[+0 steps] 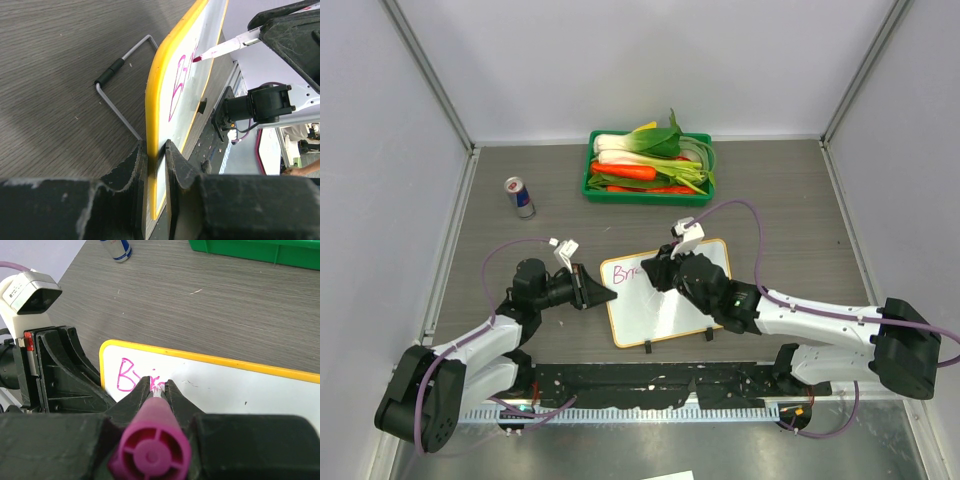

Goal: Write a sentence on the whiteboard

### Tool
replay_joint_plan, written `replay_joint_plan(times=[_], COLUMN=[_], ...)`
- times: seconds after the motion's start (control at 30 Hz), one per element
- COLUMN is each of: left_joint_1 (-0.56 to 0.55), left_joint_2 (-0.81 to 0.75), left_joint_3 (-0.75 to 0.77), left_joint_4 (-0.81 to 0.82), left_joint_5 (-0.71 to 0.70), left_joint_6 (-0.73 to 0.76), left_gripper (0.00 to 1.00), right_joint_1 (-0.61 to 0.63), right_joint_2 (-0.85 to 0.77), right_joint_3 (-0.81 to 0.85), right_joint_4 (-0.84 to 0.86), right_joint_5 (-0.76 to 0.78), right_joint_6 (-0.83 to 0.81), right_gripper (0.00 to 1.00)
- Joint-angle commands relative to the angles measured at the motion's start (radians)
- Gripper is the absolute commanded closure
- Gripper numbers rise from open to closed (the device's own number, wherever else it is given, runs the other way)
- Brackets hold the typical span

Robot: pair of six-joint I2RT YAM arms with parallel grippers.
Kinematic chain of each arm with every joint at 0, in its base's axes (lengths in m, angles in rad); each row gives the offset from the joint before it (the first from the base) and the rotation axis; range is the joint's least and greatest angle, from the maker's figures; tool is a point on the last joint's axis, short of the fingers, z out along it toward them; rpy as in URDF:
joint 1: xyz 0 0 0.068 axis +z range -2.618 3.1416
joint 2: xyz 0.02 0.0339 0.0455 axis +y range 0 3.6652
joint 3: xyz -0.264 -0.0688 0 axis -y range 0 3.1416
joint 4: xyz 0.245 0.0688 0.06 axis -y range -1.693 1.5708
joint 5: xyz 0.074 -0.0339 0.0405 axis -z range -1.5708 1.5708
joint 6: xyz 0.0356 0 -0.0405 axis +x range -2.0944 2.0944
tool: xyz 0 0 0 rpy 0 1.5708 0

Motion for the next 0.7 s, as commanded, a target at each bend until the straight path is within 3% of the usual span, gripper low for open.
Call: replay_joint_plan(times=[0.0, 0.67], left_joint_1=[-0.009, -0.009], left_joint_2=[0.001, -0.002], left_joint_3=[-0.001, -0.001], left_joint_4=[-0.003, -0.004], left_joint_5=[-0.003, -0.003], left_joint_6=[0.027, 0.027], left_gripper=[1.0, 1.0], right_joint_1=[-0.002, -0.002], right_joint_2=[0.012, -0.008], right_joint_3=[-0.009, 0.001], right_joint_4=[-0.044, -0.05], right_joint_5=[0.003, 0.127], right_joint_6=[-0.026, -0.039], right_gripper=[0.99, 0.99])
